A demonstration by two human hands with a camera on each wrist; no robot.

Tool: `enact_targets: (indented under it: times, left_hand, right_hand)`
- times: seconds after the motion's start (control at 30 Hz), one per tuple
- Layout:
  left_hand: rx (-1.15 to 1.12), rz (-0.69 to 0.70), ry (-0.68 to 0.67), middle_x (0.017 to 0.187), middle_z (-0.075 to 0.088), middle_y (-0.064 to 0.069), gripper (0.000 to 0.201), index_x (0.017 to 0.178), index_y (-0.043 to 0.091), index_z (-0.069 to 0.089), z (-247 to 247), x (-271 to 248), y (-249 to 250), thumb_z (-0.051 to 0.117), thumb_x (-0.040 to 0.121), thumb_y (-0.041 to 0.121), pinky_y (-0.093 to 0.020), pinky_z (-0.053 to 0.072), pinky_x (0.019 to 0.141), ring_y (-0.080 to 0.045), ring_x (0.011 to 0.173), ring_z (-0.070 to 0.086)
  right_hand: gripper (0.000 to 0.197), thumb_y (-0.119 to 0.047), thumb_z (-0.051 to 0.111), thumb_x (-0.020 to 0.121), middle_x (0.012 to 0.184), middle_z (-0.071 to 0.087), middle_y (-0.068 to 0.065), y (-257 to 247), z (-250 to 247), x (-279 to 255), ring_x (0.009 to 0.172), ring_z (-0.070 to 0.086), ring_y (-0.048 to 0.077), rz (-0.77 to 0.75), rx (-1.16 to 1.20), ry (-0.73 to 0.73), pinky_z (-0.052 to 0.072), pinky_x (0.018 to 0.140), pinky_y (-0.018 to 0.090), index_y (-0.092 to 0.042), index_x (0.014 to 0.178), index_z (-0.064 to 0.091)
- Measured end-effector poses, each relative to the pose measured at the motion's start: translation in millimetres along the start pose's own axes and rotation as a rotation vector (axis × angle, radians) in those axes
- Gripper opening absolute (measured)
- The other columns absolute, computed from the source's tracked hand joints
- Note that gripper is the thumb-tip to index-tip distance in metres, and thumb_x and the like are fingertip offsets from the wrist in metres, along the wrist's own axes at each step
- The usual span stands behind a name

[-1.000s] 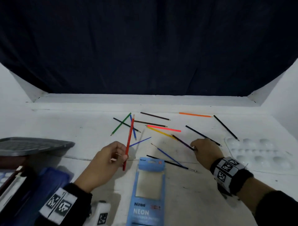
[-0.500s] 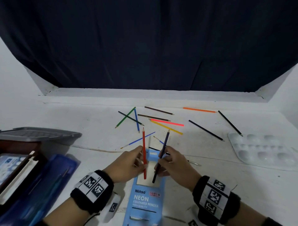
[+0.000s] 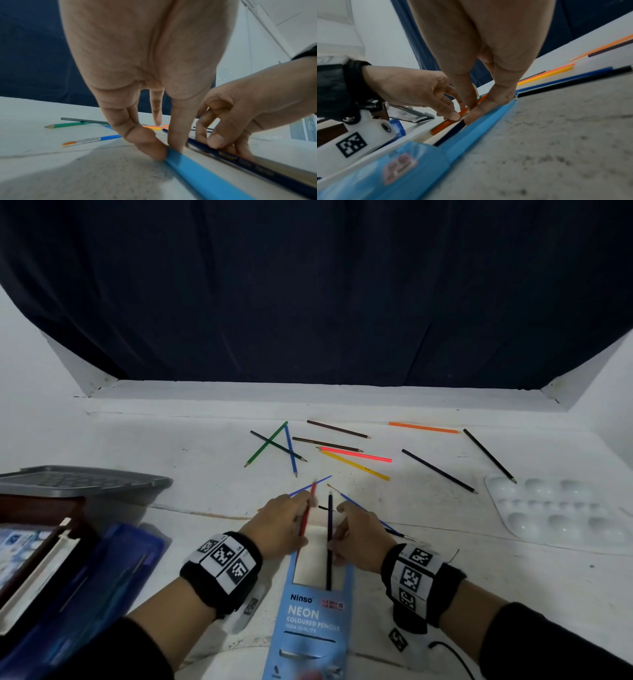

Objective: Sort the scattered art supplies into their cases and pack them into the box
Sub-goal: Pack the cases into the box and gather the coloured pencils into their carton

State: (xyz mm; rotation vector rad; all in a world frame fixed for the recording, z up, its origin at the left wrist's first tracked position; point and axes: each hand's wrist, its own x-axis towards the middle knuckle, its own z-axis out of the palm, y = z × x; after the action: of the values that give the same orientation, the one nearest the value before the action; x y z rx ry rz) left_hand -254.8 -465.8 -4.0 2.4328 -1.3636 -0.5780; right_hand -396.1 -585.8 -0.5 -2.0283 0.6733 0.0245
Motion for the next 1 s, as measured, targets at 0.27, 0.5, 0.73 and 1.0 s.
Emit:
enact_targets:
  times: [0.27, 0.5, 0.73, 1.0]
  left_hand:
    - [-0.177, -0.021, 0.031, 0.094, 0.065, 0.007, 0.059, 0.123, 0.033, 0.050, 4, -32, -14, 0.085, 0.075, 0.028, -0.014, 0.050, 0.065, -0.007, 0.077, 0.065]
    - [-0.188, 0.044, 0.023, 0.113, 0.061, 0.006, 0.058, 0.131, 0.026, 0.056, 6, -56, -25, 0.080, 0.079, 0.015, -0.020, 0.052, 0.084, -0.008, 0.092, 0.065]
    - [0.232, 0.195, 0.063, 0.156, 0.037, -0.005, 0.059, 0.150, 0.014, 0.038, 3, -31, -32, 0.027, 0.096, 0.035, -0.050, 0.041, 0.108, -0.025, 0.141, 0.037]
    - [0.457, 0.212, -0.133, 0.166, 0.012, 0.004, 0.062, 0.157, 0.019, 0.019, 5, -43, -34, 0.035, 0.103, 0.045, -0.038, 0.023, 0.118, -0.010, 0.152, 0.009]
  right_hand:
    - [0.039, -0.018, 0.071, 0.086, 0.118, 0.066, 0.008, -6, 12, 0, 0.110, 0.060, 0.021, -0.193, -0.378, -0.010, 0.047, 0.096, 0.025, -0.009, 0.124, 0.065]
    - [0.031, -0.022, 0.073, 0.084, 0.110, 0.065, 0.008, -11, 32, -8, 0.091, 0.056, 0.015, -0.371, -0.489, -0.161, 0.040, 0.076, 0.018, -0.009, 0.113, 0.069]
    - [0.054, -0.030, 0.061, 0.092, 0.148, 0.039, 0.002, -10, 30, -18, 0.135, 0.033, 0.022, -0.417, -0.704, -0.150, 0.033, 0.110, 0.039, -0.018, 0.142, 0.046]
    - [0.041, -0.033, 0.056, 0.094, 0.128, 0.054, 0.005, -3, 35, -26, 0.122, 0.045, 0.025, -0.488, -0.861, -0.134, 0.045, 0.096, 0.041, -0.012, 0.128, 0.053]
